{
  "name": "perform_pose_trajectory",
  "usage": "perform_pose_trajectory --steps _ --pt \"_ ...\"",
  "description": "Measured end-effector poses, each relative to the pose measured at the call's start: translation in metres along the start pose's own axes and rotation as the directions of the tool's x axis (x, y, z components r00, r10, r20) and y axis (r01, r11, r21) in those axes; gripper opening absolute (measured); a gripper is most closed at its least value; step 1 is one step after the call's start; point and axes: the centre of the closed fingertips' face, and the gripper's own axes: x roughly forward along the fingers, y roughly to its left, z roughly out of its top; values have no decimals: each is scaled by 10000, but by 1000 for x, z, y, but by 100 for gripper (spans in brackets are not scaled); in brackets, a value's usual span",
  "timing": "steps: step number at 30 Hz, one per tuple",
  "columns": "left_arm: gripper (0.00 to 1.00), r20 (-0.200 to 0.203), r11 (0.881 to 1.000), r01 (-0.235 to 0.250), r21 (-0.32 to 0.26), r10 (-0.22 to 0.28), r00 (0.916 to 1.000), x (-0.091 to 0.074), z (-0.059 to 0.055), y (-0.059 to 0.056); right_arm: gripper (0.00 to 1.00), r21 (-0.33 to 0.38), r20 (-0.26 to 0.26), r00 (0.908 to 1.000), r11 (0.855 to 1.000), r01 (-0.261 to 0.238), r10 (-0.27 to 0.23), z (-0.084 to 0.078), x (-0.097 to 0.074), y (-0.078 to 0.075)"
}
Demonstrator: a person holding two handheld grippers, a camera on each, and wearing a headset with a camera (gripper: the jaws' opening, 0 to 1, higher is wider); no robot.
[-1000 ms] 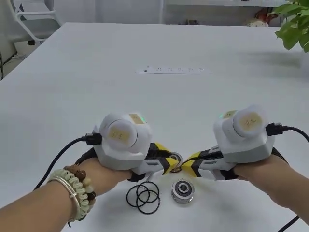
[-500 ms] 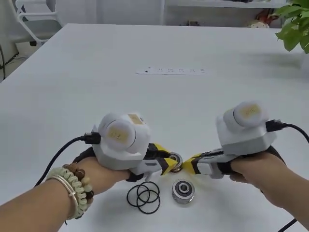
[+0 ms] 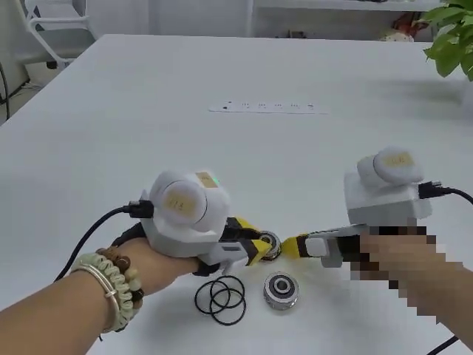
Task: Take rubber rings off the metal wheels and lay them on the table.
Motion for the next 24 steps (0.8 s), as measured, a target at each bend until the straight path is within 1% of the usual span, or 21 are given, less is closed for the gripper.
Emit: perform_pose_trajectory --steps 1,2,6,8,9,10,11,12,13,14,16,18,21,24 --pt "14 2 10000 -4 -4 4 10000 0 0 0 0 345 80 9999 9994 -92 89 2 -1 1" --pt "14 3 10000 -13 -12 13 10000 0 0 0 0 480 168 9997 9987 -180 172 4 -2 1" --pt "14 4 10000 -41 -27 41 10000 0 0 0 0 664 207 9996 9976 -208 194 2 -2 3" --pt "14 -16 10000 -78 -29 78 10000 0 0 1 0 792 300 9991 9964 -306 283 4 -3 4" --pt "14 -22 9999 -103 -67 103 9999 0 0 1 0 1139 462 9975 9918 -587 537 7 -3 10" --pt "14 -51 9999 -135 -57 134 9999 0 0 1 0 1012 204 9993 9943 -347 328 4 -3 9" --pt "13 -87 9999 -148 -36 148 9999 0 0 1 0 700 253 9996 9975 -131 113 6 -2 8" --pt "13 -143 9999 -167 40 167 9998 0 -1 2 0 133 144 9999 9999 -7 5 7 -2 9" --pt "13 -156 9998 -174 65 175 9997 -1 -1 2 0 -35 115 9999 10000 34 -33 6 -1 11" --pt "13 -167 9998 -175 129 177 9997 -1 -2 2 0 86 124 9999 10000 7 -8 6 -1 13" --pt "13 -177 9997 -214 153 217 9996 -2 -2 3 0 108 115 9999 9999 -1 0 6 -1 14" --pt "13 -176 9994 -274 190 277 9995 -2 -2 3 0 27 84 9999 10000 73 -73 6 -2 13" --pt "13 -170 9992 -318 224 321 9993 -1 -2 3 0 -309 15 9997 9992 262 -262 7 -1 14" --pt "13 -167 9992 -340 216 343 9993 -1 -2 3 0 -416 8 9996 9987 291 -291 7 -1 15"
